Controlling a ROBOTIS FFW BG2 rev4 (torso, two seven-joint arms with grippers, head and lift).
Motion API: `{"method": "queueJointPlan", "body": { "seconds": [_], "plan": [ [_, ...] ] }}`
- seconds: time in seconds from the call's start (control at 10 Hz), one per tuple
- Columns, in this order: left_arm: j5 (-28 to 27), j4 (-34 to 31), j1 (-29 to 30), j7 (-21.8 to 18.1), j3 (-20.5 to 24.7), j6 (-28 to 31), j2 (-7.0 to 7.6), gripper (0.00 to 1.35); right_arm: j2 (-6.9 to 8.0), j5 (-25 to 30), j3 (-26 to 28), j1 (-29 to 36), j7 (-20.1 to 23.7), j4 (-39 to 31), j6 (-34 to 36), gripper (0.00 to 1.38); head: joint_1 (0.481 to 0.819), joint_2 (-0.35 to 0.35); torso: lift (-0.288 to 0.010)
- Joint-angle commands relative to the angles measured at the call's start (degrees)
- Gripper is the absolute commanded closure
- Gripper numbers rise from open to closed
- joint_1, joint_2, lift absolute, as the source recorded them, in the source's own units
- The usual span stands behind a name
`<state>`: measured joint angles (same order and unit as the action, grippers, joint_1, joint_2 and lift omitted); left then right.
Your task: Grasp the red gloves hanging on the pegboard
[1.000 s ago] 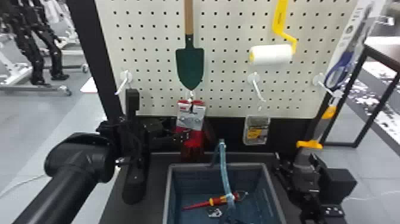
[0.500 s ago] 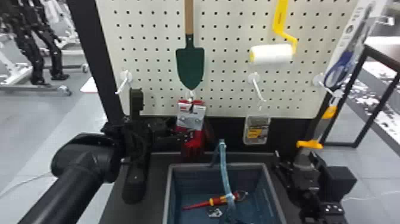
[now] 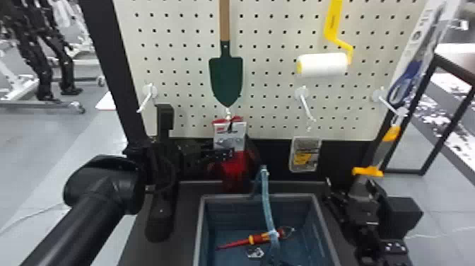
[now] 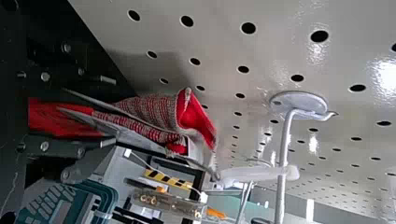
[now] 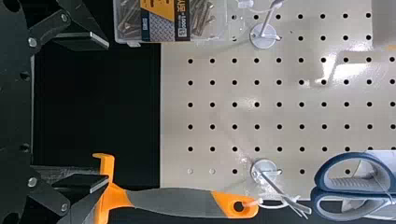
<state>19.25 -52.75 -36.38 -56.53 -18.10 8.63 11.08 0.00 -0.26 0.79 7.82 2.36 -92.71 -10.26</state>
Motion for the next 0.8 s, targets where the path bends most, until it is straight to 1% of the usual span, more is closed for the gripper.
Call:
{"method": "queueJointPlan", "body": {
  "seconds": [0.0,0.7],
  "plan": [
    [0.0,0.02,0.08,0.01,-0.26,0.16,0.0,1.21,0.05,0.0,0.0,0.0,0.01,0.17,-0.37,0.27,0.549,0.0,-0.1],
    [0.26,0.02,0.61,0.01,-0.26,-0.46,0.0,1.21,0.05,-0.09,0.0,0.18,0.01,0.43,-0.73,0.27,0.549,0.0,-0.1]
  ]
}}
